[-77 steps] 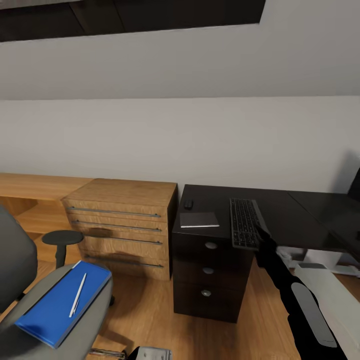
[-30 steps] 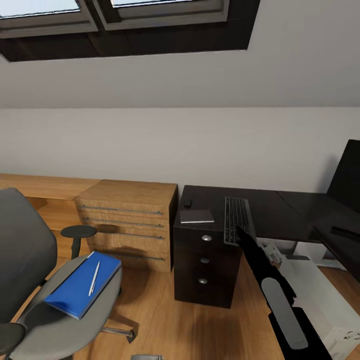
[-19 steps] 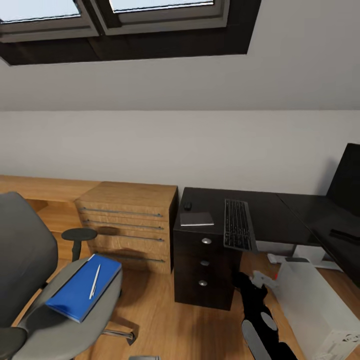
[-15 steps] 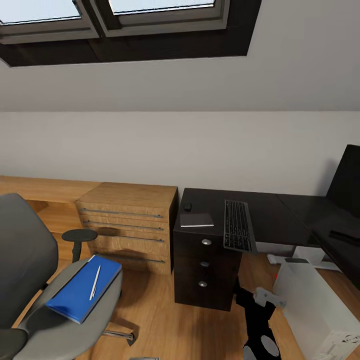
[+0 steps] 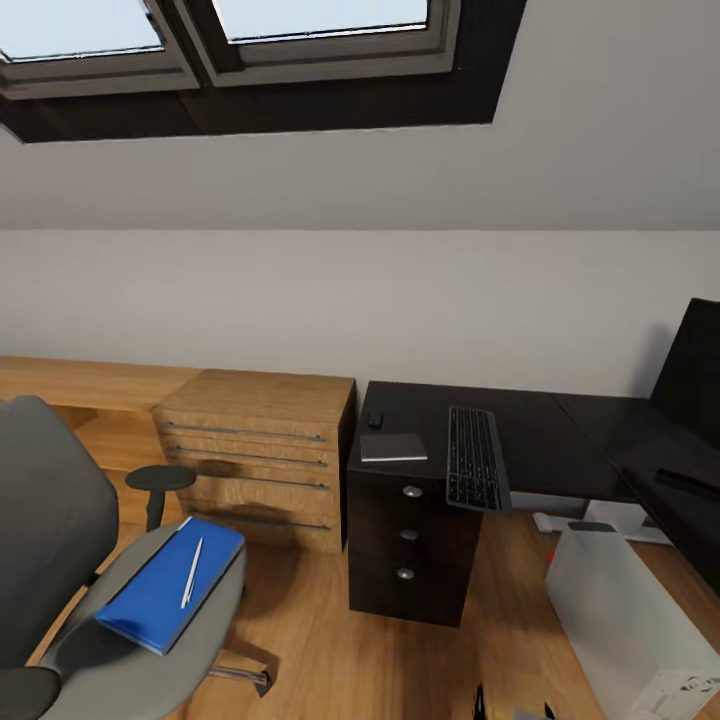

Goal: In the bedroom, organize the workspace by keeping the computer under the desk, ensuring the monitor is on the desk, placing the keyboard on the desk next to the monitor, placing the mouse on the desk next to the keyboard, moving the folder from the swivel chair onto the desk next to the mouse, stacking the notebook on top of the folder with the pen on top of the notebook, and positioning the swivel chair next to the desk.

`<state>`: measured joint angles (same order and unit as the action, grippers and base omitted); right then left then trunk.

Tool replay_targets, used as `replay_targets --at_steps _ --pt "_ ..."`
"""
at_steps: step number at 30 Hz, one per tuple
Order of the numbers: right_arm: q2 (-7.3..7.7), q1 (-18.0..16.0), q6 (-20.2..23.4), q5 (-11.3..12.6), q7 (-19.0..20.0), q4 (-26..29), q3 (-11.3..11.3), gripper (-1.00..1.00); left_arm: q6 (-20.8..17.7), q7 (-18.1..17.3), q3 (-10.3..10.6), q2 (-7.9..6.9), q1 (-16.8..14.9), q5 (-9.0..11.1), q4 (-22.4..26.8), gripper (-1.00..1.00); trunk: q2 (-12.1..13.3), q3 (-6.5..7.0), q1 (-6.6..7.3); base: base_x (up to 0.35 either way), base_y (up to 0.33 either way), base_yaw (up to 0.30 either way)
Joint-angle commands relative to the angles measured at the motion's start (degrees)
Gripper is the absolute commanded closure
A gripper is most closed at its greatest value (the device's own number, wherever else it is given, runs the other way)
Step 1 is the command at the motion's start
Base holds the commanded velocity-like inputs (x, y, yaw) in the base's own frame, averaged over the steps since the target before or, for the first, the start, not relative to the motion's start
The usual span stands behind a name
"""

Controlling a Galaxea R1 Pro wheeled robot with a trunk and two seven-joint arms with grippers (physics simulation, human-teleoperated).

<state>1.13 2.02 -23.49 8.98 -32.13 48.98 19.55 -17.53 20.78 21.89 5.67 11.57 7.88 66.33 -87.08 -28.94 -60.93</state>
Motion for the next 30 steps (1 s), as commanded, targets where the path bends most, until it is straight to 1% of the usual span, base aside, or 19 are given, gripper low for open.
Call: replay_targets --at_steps 1,5,6,9,11,13,14,16,18,21,22,25,26,28,30 --pt "0.08 0.0 -1.68 0.45 -0.17 -1.37 0.42 -1.0 -0.16 0.43 0.1 0.1 -0.41 0.6 -1.19 -1.0 0.39 0.15 0.22 0.0 0.0 0.0" --pt "0.11 0.05 -6.93 -0.64 -0.15 -5.43 0.76 -1.0 -0.13 0.41 0.09 0.38 -1.44 0.62 -5.04 -1.0 1.99 0.87 1.1 0.0 0.0 0.0" --pt "0.17 0.06 -9.59 -1.55 -0.13 -6.67 0.83 -1.0 -0.03 0.42 0.09 0.45 -1.73 0.65 -6.21 -1.0 2.39 1.05 1.32 0.0 0.0 0.0" --pt "0.24 0.08 -13.3 -2.71 -0.13 -8.34 0.88 -1.0 0.29 0.46 -0.11 0.46 -1.99 0.68 -7.87 -1.0 3.6 1.59 1.98 0.0 0.0 0.0" --pt "0.24 0.08 -15.33 -3.16 -0.11 -9.67 0.93 -1.0 0.65 0.47 -0.74 0.47 -2.09 0.76 -9.19 -1.0 4.4 1.95 2.42 0.0 0.0 0.0" --pt "0.18 0.08 -16.88 -3.48 -0.1 -11.26 1.01 -1.0 1.26 0.46 -1.92 0.49 -2.18 0.96 -10.63 -1.0 5.2 2.31 2.86 0.0 0.0 0.0" --pt "0.09 0.08 -17.98 -3.72 -0.08 -12.84 1.07 -1.0 2.46 0.39 -3.35 0.52 -2.24 1.16 -12.22 -1.0 5.6 2.49 3.08 0.0 0.0 0.0" --pt "0.03 0.08 -18.66 -3.86 -0.06 -14.11 1.11 -1.0 4.45 0.33 -4.73 0.51 -2.28 1.29 -13.83 -1.0 6.4 2.85 3.52 0.0 0.0 0.0" --pt "-0.01 0.09 -19.1 -3.93 -0.05 -14.96 1.14 -1.0 7.23 0.31 -5.8 0.51 -2.3 1.32 -15.27 -1.0 7.21 3.21 3.95 0.0 0.0 0.0" --pt "-0.05 0.09 -19.5 -3.99 -0.05 -15.69 1.16 -1.0 11.7 0.49 -6.83 0.54 -2.32 1.32 -16.74 -1.0 8.41 3.74 4.61 0.0 0.0 0.0" --pt "-0.06 0.09 -19.65 -4.01 -0.04 -15.97 1.17 -1.0 13.99 0.58 -7.2 0.55 -2.33 1.3 -17.32 -1.0 8.81 3.92 4.83 0.0 0.0 0.0" --pt "-0.08 0.09 -19.77 -4.03 -0.04 -16.24 1.18 -1.0 16.12 0.59 -7.51 0.56 -2.34 1.33 -17.91 -1.0 10.01 4.46 5.49 0.0 0.0 0.0" --pt "-0.08 0.09 -19.82 -4.04 -0.04 -16.39 1.18 -1.0 18.22 0.5 -7.6 0.56 -2.34 1.35 -18.86 -1.0 10.41 4.64 5.71 0.0 0.0 0.0" --pt "-0.08 0.09 -19.87 -4.05 -0.04 -16.47 1.24 -1.0 20.85 0.34 -7.48 0.6 -2.34 1.35 -20.6 -1.0 11.22 5.0 6.15 0.0 0.0 0.0" --pt "-0.08 0.09 -19.9 -4.05 -0.04 -16.51 1.41 -1.0 22.33 0.22 -7.39 0.64 -2.34 1.34 -22.06 -1.0 12.02 5.36 6.59 0.0 0.0 0.0"
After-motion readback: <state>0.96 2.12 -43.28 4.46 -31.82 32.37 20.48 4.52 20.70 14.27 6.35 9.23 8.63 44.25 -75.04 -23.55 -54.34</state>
